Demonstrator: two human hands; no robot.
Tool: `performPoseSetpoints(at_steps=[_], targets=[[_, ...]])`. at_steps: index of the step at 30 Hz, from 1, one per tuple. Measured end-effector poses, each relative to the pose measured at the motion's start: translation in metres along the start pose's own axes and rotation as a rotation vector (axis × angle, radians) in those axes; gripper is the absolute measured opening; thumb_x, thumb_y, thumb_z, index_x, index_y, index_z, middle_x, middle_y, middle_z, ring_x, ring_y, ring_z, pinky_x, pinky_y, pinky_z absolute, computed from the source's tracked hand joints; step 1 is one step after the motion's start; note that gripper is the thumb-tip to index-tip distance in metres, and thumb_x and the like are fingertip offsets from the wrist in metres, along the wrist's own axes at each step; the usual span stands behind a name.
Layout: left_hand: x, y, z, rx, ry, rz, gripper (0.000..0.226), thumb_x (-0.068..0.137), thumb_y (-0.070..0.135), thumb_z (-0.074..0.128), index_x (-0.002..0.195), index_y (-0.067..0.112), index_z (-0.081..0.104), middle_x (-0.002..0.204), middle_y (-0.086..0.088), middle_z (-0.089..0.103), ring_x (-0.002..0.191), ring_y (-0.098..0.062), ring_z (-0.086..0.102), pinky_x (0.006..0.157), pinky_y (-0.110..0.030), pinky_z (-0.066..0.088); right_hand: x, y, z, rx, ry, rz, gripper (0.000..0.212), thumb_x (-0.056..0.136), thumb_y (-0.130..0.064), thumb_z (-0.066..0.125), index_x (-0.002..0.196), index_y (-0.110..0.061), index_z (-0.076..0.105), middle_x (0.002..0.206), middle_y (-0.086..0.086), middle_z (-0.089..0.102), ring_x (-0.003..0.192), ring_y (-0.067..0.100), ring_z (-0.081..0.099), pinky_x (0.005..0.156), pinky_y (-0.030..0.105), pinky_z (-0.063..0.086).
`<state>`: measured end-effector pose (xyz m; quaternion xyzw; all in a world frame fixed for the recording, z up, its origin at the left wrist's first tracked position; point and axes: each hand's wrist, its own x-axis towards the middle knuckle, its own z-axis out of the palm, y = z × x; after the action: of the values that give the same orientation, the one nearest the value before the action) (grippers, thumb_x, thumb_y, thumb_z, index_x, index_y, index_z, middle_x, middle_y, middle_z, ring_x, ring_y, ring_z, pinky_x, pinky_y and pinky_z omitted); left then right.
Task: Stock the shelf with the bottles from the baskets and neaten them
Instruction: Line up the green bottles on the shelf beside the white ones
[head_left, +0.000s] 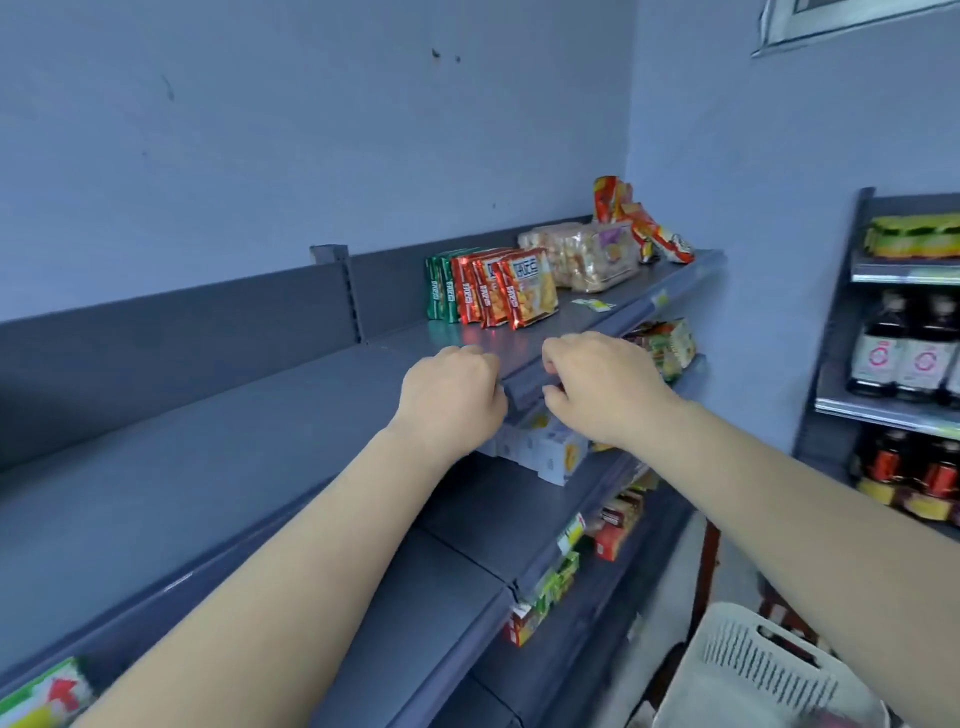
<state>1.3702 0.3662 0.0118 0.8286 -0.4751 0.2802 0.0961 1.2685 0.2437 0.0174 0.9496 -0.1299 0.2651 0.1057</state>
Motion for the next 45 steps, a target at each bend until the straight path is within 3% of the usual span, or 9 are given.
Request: performPoseSetpoints(at_steps=[8,12,17,21,26,32,36,39,45], targets=[[0.038,0.113,0.072,-0.041,-0.104,0.201,0.021,0.091,0.021,0.043,0.097,0.01,0.06,0.104,-0.006,0.059,0.101,-0.027,0.055,0.067,-0.031,0.039,-0.077,0.106,0.037,-0.044,-0.101,0.1,0.017,0.093,-0.025,0.045,0.104,-0.012,0.049,0.107,0.005,0.057,0.103,0.025,0.052,0.068,0.031,0.033],[0.042,0.155,0.107,-0.091,-0.173,0.268,0.022,0.092,0.021,0.043,0.097,0.01,0.061,0.104,-0.007,0.06,0.101,-0.028,0.056,0.069,-0.034,0.046,-0.114,0.139,0.06,-0.009,-0.182,0.183,0.018,0.092,-0.023,0.045,0.105,-0.011,0.051,0.108,0.005,0.058,0.101,0.025,0.052,0.067,0.031,0.034],[0.027,0.198,0.161,-0.173,-0.331,0.377,0.022,0.091,0.02,0.043,0.099,0.009,0.06,0.106,-0.008,0.061,0.1,-0.029,0.056,0.069,-0.033,0.044,-0.166,0.164,0.097,0.044,-0.33,0.333,0.017,0.089,-0.025,0.049,0.1,-0.012,0.051,0.105,0.005,0.058,0.098,0.025,0.054,0.064,0.03,0.033],[0.006,0.229,0.208,-0.25,-0.486,0.42,0.022,0.091,0.02,0.044,0.1,0.009,0.061,0.106,-0.007,0.059,0.101,-0.028,0.056,0.073,-0.034,0.045,-0.213,0.175,0.135,0.137,-0.467,0.483,0.018,0.089,-0.023,0.049,0.101,-0.01,0.053,0.103,0.005,0.059,0.097,0.025,0.056,0.072,0.035,0.047],[-0.022,0.267,0.273,-0.324,-0.722,0.45,0.017,0.088,0.018,0.046,0.096,0.011,0.06,0.102,-0.005,0.06,0.097,-0.026,0.057,0.07,-0.035,0.045,-0.264,0.185,0.181,0.194,-0.615,0.67,0.024,0.088,-0.026,0.05,0.11,-0.015,0.052,0.111,0.002,0.059,0.102,0.024,0.056,0.073,0.034,0.046],[-0.072,0.303,0.361,-0.386,-1.01,0.465,0.026,0.089,0.018,0.047,0.113,0.014,0.055,0.113,-0.004,0.058,0.099,-0.024,0.057,0.081,-0.034,0.05,-0.326,0.181,0.255,0.369,-0.826,0.87,0.033,0.089,-0.024,0.053,0.12,-0.012,0.05,0.117,0.006,0.057,0.106,0.026,0.055,0.08,0.033,0.044],[-0.112,0.315,0.42,-0.406,-1.168,0.428,0.033,0.089,0.016,0.05,0.123,0.014,0.051,0.123,-0.006,0.055,0.106,-0.026,0.056,0.086,-0.036,0.048,-0.37,0.169,0.324,0.497,-0.887,1.008,0.036,0.085,-0.022,0.056,0.118,-0.011,0.051,0.111,0.009,0.06,0.105,0.03,0.055,0.081,0.034,0.047],[-0.142,0.319,0.462,-0.419,-1.267,0.388,0.04,0.088,0.013,0.053,0.128,0.014,0.047,0.128,-0.006,0.053,0.111,-0.026,0.055,0.088,-0.035,0.047,-0.396,0.157,0.371,0.57,-0.916,1.138,0.041,0.085,-0.02,0.057,0.124,-0.01,0.049,0.119,0.011,0.058,0.108,0.03,0.056,0.085,0.032,0.044],[-0.189,0.325,0.538,-0.435,-1.41,0.307,0.049,0.085,0.005,0.056,0.132,0.01,0.043,0.125,-0.012,0.053,0.108,-0.026,0.056,0.091,-0.04,0.049,-0.432,0.144,0.447,0.584,-1.019,1.166,0.046,0.083,-0.008,0.056,0.127,-0.006,0.044,0.124,0.015,0.054,0.11,0.033,0.056,0.094,0.041,0.047]])
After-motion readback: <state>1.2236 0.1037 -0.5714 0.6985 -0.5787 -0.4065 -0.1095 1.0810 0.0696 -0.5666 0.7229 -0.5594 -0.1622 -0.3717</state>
